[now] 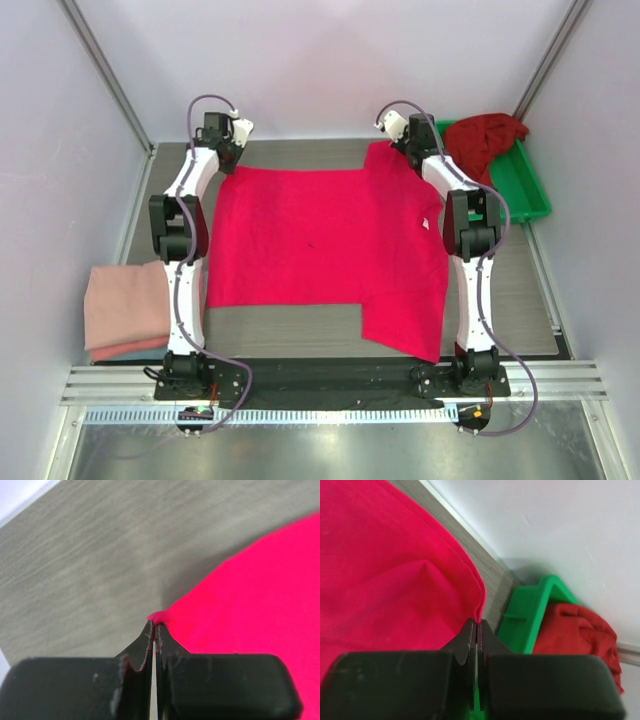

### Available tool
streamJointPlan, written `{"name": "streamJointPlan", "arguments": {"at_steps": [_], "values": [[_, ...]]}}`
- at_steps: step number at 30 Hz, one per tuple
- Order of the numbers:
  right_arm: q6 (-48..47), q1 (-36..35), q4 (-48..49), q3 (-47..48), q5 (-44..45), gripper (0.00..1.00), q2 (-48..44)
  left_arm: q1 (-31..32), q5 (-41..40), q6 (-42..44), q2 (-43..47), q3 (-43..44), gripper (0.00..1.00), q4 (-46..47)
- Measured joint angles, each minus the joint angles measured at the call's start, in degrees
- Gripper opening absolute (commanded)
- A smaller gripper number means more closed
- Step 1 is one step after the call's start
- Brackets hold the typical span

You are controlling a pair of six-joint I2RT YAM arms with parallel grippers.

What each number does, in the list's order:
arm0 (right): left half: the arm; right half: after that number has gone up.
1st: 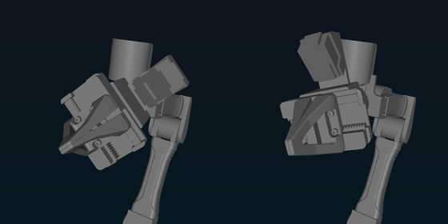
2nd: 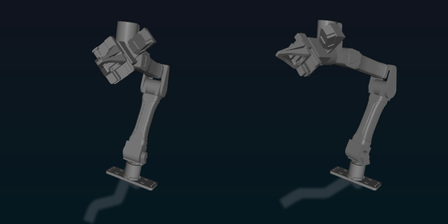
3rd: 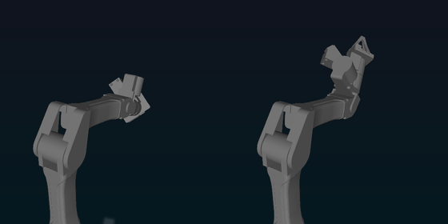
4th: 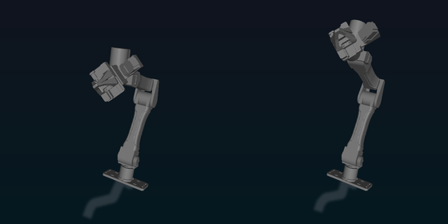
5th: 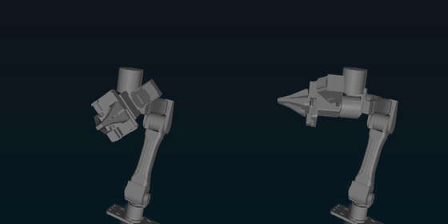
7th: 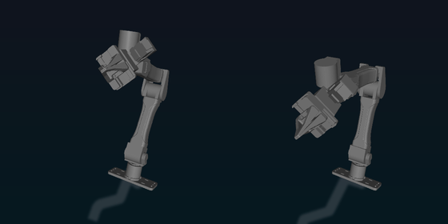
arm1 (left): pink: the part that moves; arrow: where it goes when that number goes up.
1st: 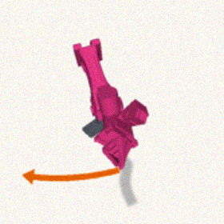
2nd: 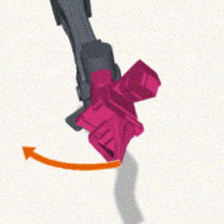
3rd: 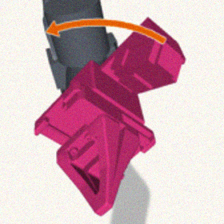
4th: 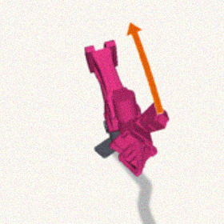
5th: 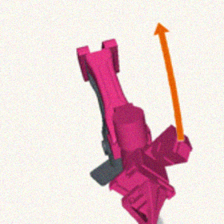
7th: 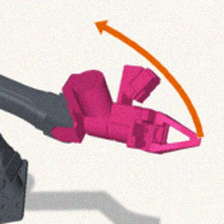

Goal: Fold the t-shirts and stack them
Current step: Flatten the tshirt out, then fold the tshirt

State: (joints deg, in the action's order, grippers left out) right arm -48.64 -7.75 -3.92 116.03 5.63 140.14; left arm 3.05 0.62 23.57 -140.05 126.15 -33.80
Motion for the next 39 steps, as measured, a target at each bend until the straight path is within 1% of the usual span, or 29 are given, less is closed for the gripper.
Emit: {"name": "streamJointPlan", "arguments": {"at_steps": [5,11,22,32,39], "values": [[-0.1,0.0,-0.4,-9.5,-0.8,0.01,-9.9,0.2,1.2,0.7,7.5,-6.1,0.00,-0.4],[-0.3,0.0,0.3,-17.1,-1.0,0.01,-18.5,0.2,2.1,1.2,14.8,-9.6,0.00,0.4],[0.0,0.0,-0.5,-27.9,-1.9,0.01,-28.7,0.1,3.4,1.6,18.6,-16.6,0.00,0.5],[2.4,0.0,-1.8,-37.4,-3.3,0.01,-38.5,-1.3,3.8,2.5,22.3,-20.6,0.00,0.8],[3.3,-0.1,-3.6,-41.8,-3.9,0.01,-42.4,-1.5,4.1,3.0,26.7,-27.1,0.00,0.9]]}}
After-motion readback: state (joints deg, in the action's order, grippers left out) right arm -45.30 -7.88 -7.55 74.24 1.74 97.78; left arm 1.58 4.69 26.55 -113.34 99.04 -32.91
